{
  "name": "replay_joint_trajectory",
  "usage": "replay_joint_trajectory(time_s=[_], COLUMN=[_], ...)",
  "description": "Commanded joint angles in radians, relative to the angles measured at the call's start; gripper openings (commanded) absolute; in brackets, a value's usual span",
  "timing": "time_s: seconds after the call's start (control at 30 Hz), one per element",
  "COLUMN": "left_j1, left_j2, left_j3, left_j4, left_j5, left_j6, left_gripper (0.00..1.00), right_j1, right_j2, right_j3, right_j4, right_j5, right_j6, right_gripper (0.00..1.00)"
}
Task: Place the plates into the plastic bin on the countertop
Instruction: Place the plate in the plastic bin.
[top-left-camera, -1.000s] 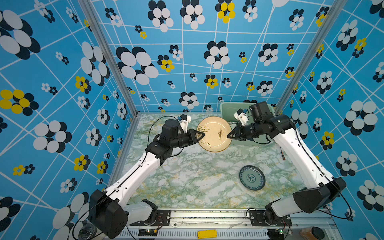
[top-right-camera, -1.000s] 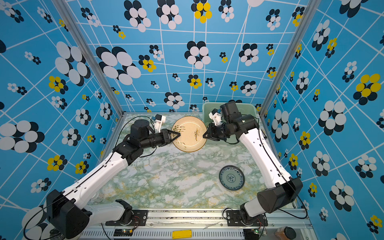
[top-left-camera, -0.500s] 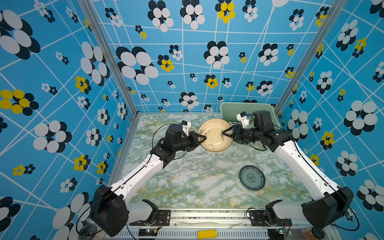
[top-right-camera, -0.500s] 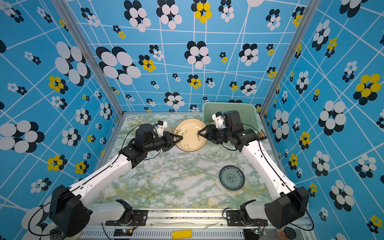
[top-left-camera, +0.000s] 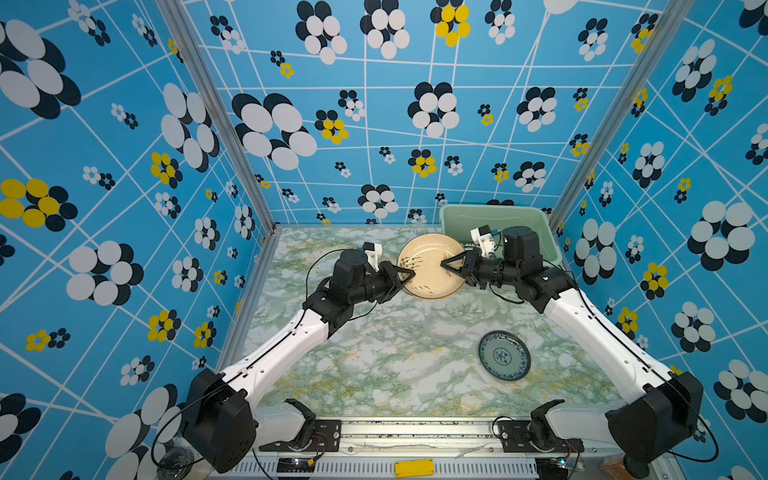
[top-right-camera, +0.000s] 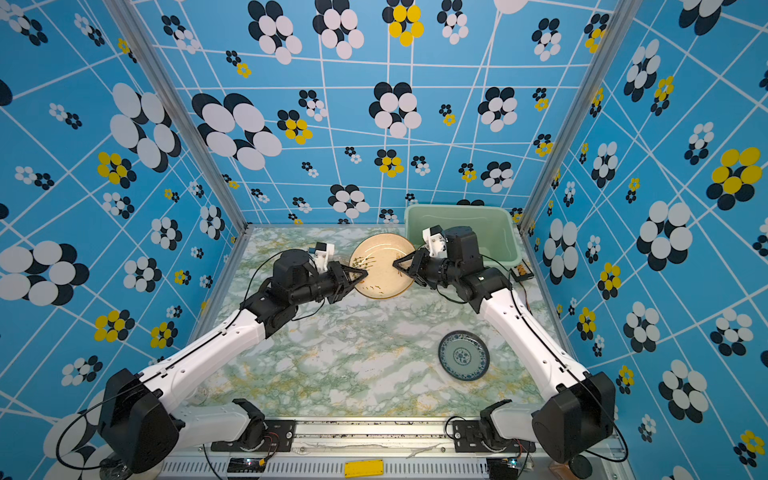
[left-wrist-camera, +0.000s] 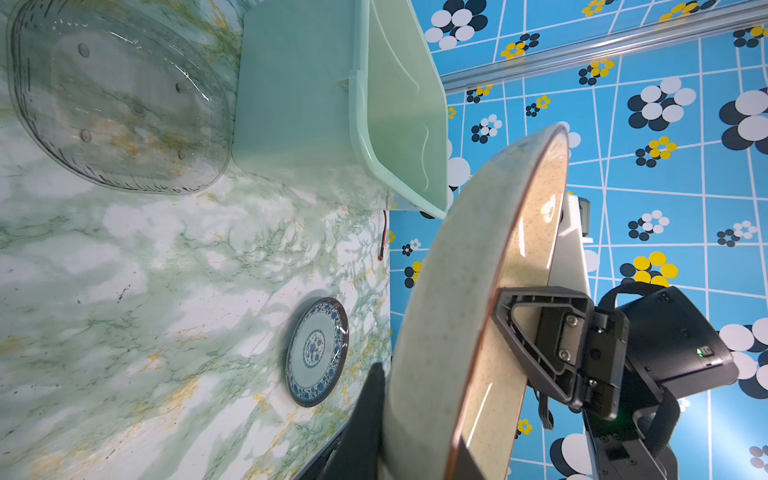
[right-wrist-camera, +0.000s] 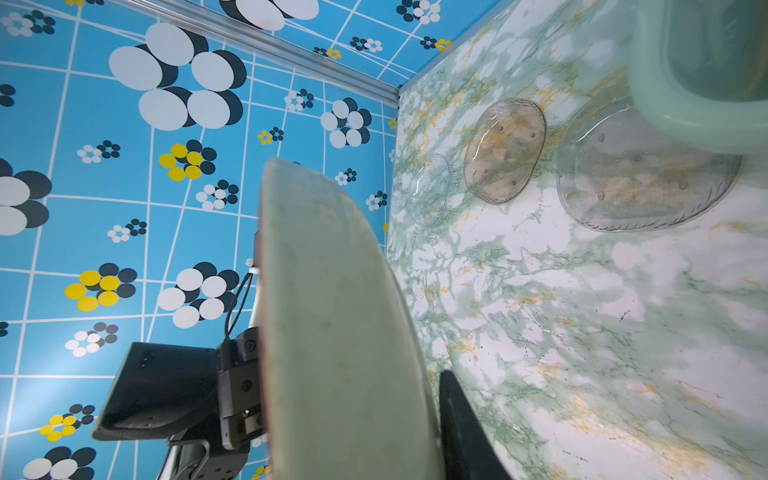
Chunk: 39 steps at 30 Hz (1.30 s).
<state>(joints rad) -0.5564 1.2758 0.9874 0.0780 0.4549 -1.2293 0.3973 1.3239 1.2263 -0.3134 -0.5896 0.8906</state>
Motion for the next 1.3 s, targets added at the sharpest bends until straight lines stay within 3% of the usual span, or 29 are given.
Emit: replay_joint_trajectory(time_s=[0.0, 0.13, 0.2, 0.4, 0.6, 0.63, 0.93, 1.27], left_j1=[-0.016, -0.016, -0.016, -0.012, 0.021, 0.035, 0.132, 0.117], left_j2=[-0.003, 0.003, 0.005, -0.027, -0.133, -0.157, -0.295, -0.188], left_j3=[0.041, 0.053, 0.059, 0.075, 0.053, 0.050, 0.026, 0.069], left_j4=[0.100, 0.081, 0.075, 0.042, -0.005, -0.023, -0.193, -0.215], left_j5=[0.025, 0.028, 0.030, 0.019, -0.041, -0.053, -0.091, -0.024], left_j6=[-0.007, -0.004, -0.002, 0.084, 0.222, 0.250, 0.492, 0.630], left_gripper=[0.00, 0.00, 0.05, 0.65, 0.91, 1.00, 0.99, 0.99], right_j1=[0.009, 0.010, 0.010, -0.005, -0.102, -0.124, -0.324, -0.388], right_j2=[-0.007, -0.016, -0.018, 0.000, 0.043, 0.052, 0.223, 0.484], right_j3=[0.004, 0.007, 0.017, 0.114, 0.236, 0.258, 0.511, 0.738], right_j4=[0.057, 0.055, 0.037, -0.079, -0.199, -0.224, -0.405, -0.517], right_j5=[-0.026, -0.023, -0.015, 0.029, 0.044, 0.048, 0.102, 0.187], right_j6=[0.024, 0.027, 0.022, -0.022, -0.057, -0.070, -0.208, -0.342], right_gripper=[0.19, 0.08, 0.05, 0.00, 0.00, 0.00, 0.00, 0.00])
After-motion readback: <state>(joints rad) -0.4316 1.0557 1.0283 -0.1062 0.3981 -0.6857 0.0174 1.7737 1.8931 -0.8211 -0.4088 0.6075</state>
